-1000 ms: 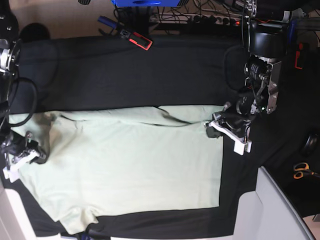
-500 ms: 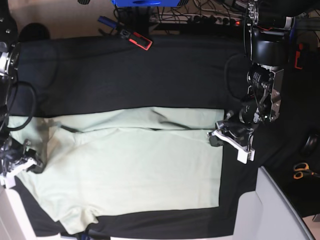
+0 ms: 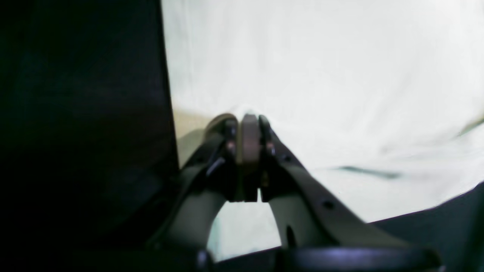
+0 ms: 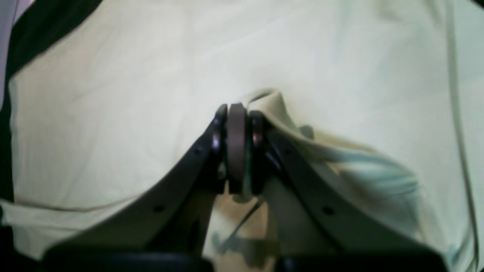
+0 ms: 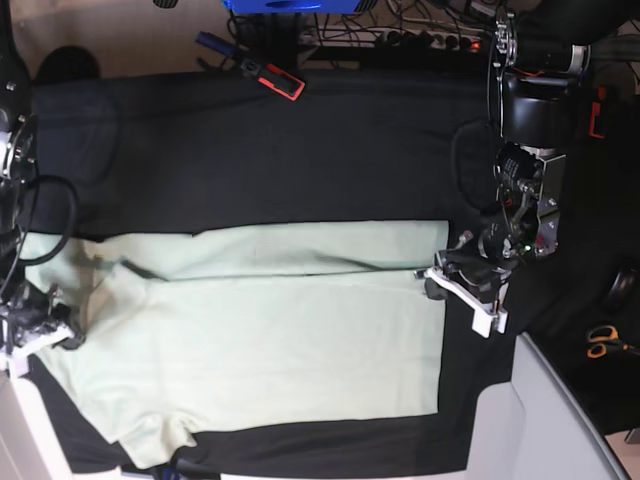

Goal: Fold the T-shirt properly
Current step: 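Lift the shoulder edge with both grippers and fold it toward the hem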

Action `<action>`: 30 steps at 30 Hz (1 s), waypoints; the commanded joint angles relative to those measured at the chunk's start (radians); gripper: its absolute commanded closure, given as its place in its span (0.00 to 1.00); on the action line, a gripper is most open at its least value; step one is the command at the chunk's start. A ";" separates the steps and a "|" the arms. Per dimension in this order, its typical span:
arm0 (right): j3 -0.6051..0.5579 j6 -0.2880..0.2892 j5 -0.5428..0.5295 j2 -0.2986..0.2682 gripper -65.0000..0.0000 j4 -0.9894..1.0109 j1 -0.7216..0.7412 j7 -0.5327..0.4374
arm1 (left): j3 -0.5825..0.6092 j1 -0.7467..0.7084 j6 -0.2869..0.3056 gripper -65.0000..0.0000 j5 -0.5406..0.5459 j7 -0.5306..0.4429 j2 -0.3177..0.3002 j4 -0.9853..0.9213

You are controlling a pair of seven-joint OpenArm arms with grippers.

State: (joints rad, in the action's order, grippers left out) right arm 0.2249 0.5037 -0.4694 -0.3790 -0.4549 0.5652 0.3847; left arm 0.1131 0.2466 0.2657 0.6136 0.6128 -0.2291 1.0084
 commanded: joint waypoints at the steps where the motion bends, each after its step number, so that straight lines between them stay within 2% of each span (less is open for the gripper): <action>1: 0.006 0.003 -0.018 -0.018 1.00 -0.014 0.036 -0.033 | -0.005 0.029 0.008 1.00 0.001 -0.015 0.000 0.011; 6: 0.006 -0.003 -0.018 -0.016 1.00 -0.014 0.036 -0.062 | -0.005 0.030 0.008 1.00 -0.001 -0.070 0.001 0.000; 11: 0.006 -0.006 -0.015 -0.013 1.00 -0.014 0.036 -0.091 | -0.005 0.058 0.008 1.00 -0.002 -0.074 0.001 -0.052; 13: 0.006 -0.041 -0.015 -0.013 1.00 -0.014 0.036 -0.108 | -0.005 0.064 0.008 1.00 -0.002 -0.103 0.001 -0.066; 15: 0.005 -0.052 -0.013 -0.013 1.00 -0.012 0.036 -0.115 | -0.005 0.066 0.008 1.00 -0.002 -0.118 -0.002 -0.069; 30: 0.000 -0.052 -0.013 -0.010 1.00 0.021 0.032 -0.172 | -0.002 0.081 0.008 1.00 -0.002 -0.120 -0.002 -0.072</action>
State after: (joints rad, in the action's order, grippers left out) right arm 0.2237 0.4435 -0.4675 -0.3714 -0.4175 0.5598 0.2420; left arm 0.1139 0.3012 0.2665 0.6025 0.5152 -0.2211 0.9241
